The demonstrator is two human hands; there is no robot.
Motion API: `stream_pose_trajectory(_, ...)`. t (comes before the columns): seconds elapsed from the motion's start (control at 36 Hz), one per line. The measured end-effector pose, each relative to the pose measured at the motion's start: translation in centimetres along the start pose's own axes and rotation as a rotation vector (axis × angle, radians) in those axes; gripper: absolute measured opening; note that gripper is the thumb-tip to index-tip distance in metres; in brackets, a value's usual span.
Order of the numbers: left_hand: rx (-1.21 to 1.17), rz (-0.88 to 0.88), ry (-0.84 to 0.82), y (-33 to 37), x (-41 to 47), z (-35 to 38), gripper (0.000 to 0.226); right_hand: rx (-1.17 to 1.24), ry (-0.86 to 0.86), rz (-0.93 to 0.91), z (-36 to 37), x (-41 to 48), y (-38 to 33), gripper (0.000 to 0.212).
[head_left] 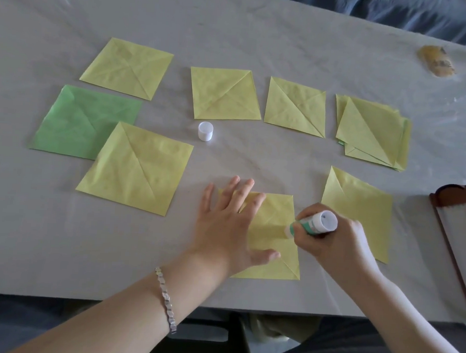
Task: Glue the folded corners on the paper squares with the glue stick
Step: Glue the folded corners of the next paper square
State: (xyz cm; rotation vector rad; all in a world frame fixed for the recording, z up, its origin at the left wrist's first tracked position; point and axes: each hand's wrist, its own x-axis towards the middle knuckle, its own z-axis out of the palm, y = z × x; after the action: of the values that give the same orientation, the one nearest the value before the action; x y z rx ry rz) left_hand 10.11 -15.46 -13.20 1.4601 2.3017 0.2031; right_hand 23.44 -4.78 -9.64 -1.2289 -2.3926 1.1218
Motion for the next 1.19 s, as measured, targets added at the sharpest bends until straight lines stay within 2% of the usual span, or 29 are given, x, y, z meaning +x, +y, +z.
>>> stream_pose_trajectory(0.25,0.007,-0.003,-0.012,-0.1,0.0,0.0,0.097,0.022,0.033,-0.009,0.0,2.5,-0.5,0.011)
stream_pose_trajectory(0.36,-0.005,-0.005,0.002,-0.1,0.0,0.1,0.098,0.000,0.026,-0.013,0.0,0.6,-0.1,0.017)
stream_pose_trajectory(0.53,0.006,0.010,0.058,-0.2,0.0,0.5,0.115,0.011,-0.039,-0.012,-0.2,-3.3,0.7,0.028)
stream_pose_trajectory(0.67,0.007,0.009,-0.003,-0.3,0.0,0.0,0.104,-0.034,-0.062,-0.030,-0.3,-4.5,1.3,0.035)
stream_pose_trajectory(0.78,0.018,0.035,0.024,-0.6,0.1,0.4,0.116,-0.006,-0.053,-0.025,-0.3,-3.7,1.1,0.030)
stream_pose_trajectory(1.0,0.045,0.015,-0.067,-0.3,0.1,-0.2,0.110,0.024,0.032,-0.021,0.0,0.1,0.3,0.014)
stream_pose_trajectory(1.19,0.050,0.028,-0.073,-0.4,0.0,-0.3,0.115,0.014,-0.030,-0.025,0.2,-2.0,0.2,0.019)
